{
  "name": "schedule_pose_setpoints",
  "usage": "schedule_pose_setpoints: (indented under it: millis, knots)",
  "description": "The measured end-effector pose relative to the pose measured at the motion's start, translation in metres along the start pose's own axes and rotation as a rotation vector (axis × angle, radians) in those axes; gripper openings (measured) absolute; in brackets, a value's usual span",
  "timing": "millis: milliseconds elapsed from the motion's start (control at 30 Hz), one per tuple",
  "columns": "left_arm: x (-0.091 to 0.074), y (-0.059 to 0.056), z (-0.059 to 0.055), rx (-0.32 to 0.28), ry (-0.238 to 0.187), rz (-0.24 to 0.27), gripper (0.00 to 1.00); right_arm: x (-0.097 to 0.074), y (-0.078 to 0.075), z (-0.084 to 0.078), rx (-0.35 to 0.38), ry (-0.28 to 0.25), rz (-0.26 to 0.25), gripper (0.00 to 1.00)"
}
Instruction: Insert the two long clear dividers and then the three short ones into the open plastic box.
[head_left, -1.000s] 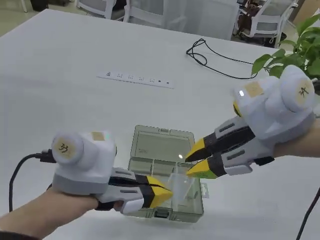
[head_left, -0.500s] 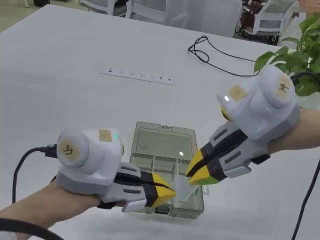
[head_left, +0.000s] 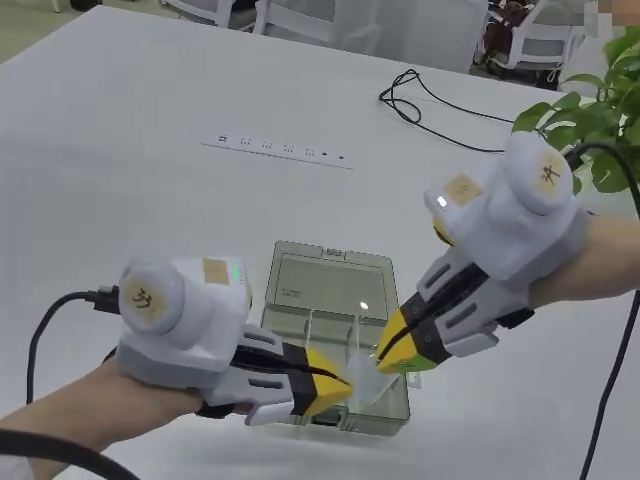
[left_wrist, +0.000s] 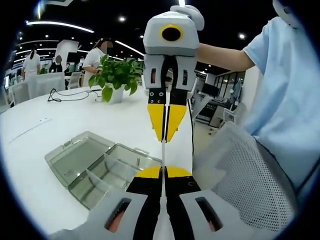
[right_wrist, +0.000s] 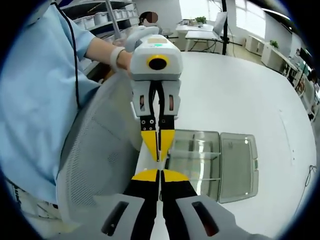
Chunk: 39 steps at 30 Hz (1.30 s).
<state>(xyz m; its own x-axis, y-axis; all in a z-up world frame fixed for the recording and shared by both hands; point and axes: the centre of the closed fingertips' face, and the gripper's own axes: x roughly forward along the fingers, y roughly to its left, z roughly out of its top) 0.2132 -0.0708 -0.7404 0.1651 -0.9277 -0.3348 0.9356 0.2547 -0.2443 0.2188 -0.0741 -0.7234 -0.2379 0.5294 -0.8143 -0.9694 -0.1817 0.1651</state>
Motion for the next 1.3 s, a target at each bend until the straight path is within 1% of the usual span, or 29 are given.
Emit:
schedule_pose_setpoints:
  millis: [133, 200, 233, 267, 300, 333, 367, 400, 433, 467, 500, 567, 667, 700, 733, 767, 800, 867, 933, 1000, 1033, 1100, 1300]
  knots:
    - [-0.001, 0.003, 0.0, -0.001, 0.005, 0.013, 0.0, 0.001, -0.001, 0.002, 0.006, 0.006, 0.002, 0.02]
    - [-0.002, 0.006, -0.002, 0.005, 0.013, 0.029, 0.0, 0.001, -0.003, 0.003, 0.009, 0.01, 0.001, 0.02]
    - [-0.003, 0.009, -0.003, 0.003, 0.018, 0.043, 0.01, 0.0, -0.004, 0.004, 0.008, 0.012, -0.001, 0.02]
    - [-0.004, 0.012, -0.005, -0.004, 0.024, 0.065, 0.06, -0.001, -0.006, 0.005, 0.01, 0.011, -0.007, 0.02]
    - [-0.007, 0.014, -0.006, -0.004, 0.028, 0.075, 0.11, -0.002, -0.006, 0.006, 0.018, 0.015, -0.007, 0.02]
    - [-0.009, 0.015, -0.007, -0.006, 0.027, 0.081, 0.13, -0.002, -0.007, 0.006, 0.016, 0.019, -0.012, 0.02]
    - [-0.013, 0.021, -0.009, -0.008, 0.029, 0.115, 0.14, -0.003, -0.012, 0.007, 0.018, 0.025, -0.03, 0.02]
    - [-0.015, 0.024, -0.01, -0.007, 0.033, 0.133, 0.18, -0.004, -0.014, 0.006, 0.027, 0.033, -0.032, 0.02]
    - [-0.018, 0.026, -0.012, -0.01, 0.036, 0.149, 0.22, -0.005, -0.019, 0.005, 0.041, 0.046, -0.052, 0.02]
    - [-0.021, 0.029, -0.013, -0.015, 0.036, 0.169, 0.25, -0.005, -0.023, 0.004, 0.038, 0.052, -0.069, 0.02]
    - [-0.025, 0.033, -0.015, -0.019, 0.038, 0.193, 0.3, -0.004, -0.025, 0.004, 0.033, 0.064, -0.072, 0.02]
    - [-0.029, 0.036, -0.017, -0.028, 0.038, 0.211, 0.36, -0.004, -0.03, 0.003, 0.017, 0.079, -0.089, 0.02]
    - [-0.037, 0.044, -0.022, -0.036, 0.039, 0.278, 0.49, -0.001, -0.036, 0.001, 0.013, 0.09, -0.095, 0.02]
    - [-0.04, 0.05, -0.023, -0.05, 0.038, 0.317, 0.58, 0.0, -0.039, 0.001, 0.012, 0.095, -0.102, 0.02]
    - [-0.044, 0.057, -0.023, -0.049, 0.032, 0.367, 0.68, 0.001, -0.04, 0.001, 0.007, 0.101, -0.104, 0.02]
    - [-0.045, 0.058, -0.024, -0.046, 0.035, 0.373, 0.79, 0.002, -0.042, 0.0, 0.005, 0.106, -0.107, 0.02]
    - [-0.047, 0.06, -0.027, -0.059, 0.044, 0.39, 0.85, 0.003, -0.045, 0.0, 0.004, 0.112, -0.117, 0.02]
    - [-0.052, 0.064, -0.03, -0.05, 0.051, 0.41, 0.91, 0.004, -0.047, 0.0, 0.005, 0.112, -0.118, 0.02]
    - [-0.055, 0.065, -0.031, -0.061, 0.053, 0.415, 0.95, 0.005, -0.048, 0.001, 0.01, 0.114, -0.117, 0.02]
    - [-0.059, 0.068, -0.034, -0.067, 0.055, 0.431, 1.0, 0.006, -0.049, 0.0, 0.009, 0.114, -0.118, 0.02]
    - [-0.061, 0.069, -0.036, -0.066, 0.066, 0.439, 1.0, 0.006, -0.05, 0.0, 0.01, 0.118, -0.116, 0.02]
    - [-0.063, 0.07, -0.038, -0.063, 0.072, 0.449, 1.0, 0.008, -0.051, -0.001, 0.012, 0.12, -0.115, 0.02]
    - [-0.067, 0.07, -0.04, -0.08, 0.062, 0.46, 1.0, 0.011, -0.055, -0.004, 0.017, 0.136, -0.118, 0.02]
